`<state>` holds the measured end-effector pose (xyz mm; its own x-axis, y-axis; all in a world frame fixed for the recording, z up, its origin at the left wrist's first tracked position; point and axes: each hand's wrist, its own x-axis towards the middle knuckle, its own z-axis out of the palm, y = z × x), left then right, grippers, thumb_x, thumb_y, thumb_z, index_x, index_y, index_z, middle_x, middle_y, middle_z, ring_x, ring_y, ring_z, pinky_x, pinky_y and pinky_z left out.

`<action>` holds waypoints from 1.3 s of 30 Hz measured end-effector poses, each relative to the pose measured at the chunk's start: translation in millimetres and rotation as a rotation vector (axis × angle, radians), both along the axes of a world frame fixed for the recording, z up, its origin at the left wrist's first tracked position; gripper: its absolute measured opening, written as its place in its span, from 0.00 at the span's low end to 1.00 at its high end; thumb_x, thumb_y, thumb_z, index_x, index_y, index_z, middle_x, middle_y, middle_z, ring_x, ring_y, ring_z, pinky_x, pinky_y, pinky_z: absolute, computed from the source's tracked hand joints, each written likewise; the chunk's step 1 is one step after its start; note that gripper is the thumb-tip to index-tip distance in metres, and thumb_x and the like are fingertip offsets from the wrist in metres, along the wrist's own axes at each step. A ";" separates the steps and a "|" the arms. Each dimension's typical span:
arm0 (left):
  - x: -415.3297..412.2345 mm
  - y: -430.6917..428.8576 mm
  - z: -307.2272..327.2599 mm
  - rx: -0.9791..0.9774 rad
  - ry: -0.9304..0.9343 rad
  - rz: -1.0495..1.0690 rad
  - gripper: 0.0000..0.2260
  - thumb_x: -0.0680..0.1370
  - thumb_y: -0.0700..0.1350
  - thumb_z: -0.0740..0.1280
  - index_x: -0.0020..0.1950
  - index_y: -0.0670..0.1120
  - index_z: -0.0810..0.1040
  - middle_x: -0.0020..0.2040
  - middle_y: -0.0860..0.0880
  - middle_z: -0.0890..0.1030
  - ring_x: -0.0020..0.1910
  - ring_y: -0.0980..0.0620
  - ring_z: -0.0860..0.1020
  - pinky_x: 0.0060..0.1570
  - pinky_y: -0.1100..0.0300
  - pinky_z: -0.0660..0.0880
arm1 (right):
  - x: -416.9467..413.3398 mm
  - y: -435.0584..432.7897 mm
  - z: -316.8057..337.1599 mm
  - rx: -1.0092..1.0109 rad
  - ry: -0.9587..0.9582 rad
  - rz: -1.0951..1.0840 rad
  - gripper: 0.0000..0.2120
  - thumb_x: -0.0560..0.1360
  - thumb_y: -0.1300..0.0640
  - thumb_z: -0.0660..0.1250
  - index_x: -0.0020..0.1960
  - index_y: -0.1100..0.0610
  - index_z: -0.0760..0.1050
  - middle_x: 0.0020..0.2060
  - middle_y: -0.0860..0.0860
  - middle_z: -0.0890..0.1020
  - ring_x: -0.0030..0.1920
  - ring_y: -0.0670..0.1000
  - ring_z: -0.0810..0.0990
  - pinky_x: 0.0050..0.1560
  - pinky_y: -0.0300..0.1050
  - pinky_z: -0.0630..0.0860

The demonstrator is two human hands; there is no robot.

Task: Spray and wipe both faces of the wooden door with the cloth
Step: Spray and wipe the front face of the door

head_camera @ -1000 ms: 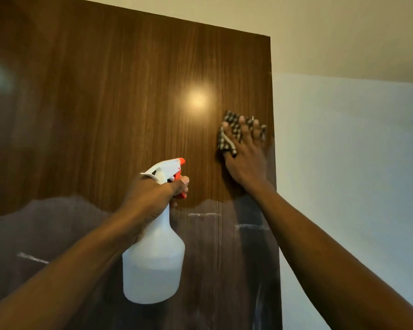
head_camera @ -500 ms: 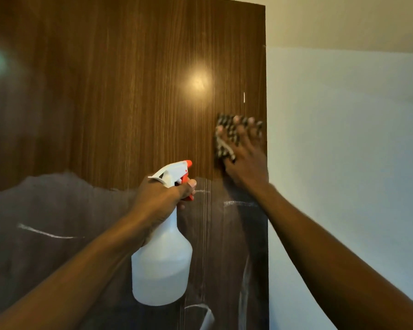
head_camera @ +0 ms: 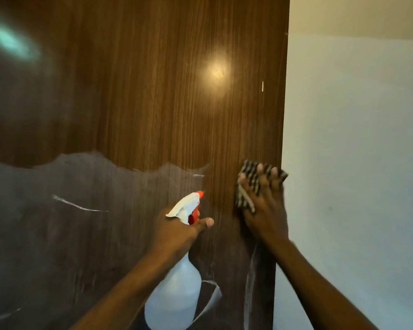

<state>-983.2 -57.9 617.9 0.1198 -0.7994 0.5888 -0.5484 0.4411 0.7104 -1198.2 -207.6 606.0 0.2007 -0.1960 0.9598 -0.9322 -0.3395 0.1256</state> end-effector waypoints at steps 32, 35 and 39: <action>137.5 17.8 1.1 -0.073 0.352 0.178 0.23 0.75 0.53 0.66 0.68 0.45 0.70 0.59 0.48 0.78 0.50 0.51 0.78 0.40 0.63 0.75 | 170.2 11.4 -24.1 -0.104 0.363 0.025 0.33 0.78 0.38 0.58 0.80 0.47 0.58 0.80 0.56 0.56 0.80 0.63 0.50 0.76 0.67 0.51; 143.3 22.4 -13.4 -0.017 0.361 0.171 0.19 0.76 0.51 0.65 0.65 0.46 0.70 0.56 0.49 0.76 0.44 0.54 0.76 0.40 0.65 0.73 | 127.2 13.3 -58.7 -0.106 0.296 0.015 0.32 0.76 0.41 0.61 0.78 0.45 0.61 0.79 0.54 0.58 0.79 0.61 0.53 0.76 0.65 0.54; 173.3 33.5 -22.6 -0.002 0.367 0.176 0.14 0.76 0.50 0.65 0.60 0.48 0.70 0.51 0.51 0.74 0.39 0.57 0.74 0.36 0.67 0.71 | 145.2 23.1 -33.5 -0.001 -0.082 -0.062 0.33 0.76 0.41 0.58 0.80 0.46 0.58 0.80 0.56 0.53 0.80 0.63 0.46 0.76 0.67 0.49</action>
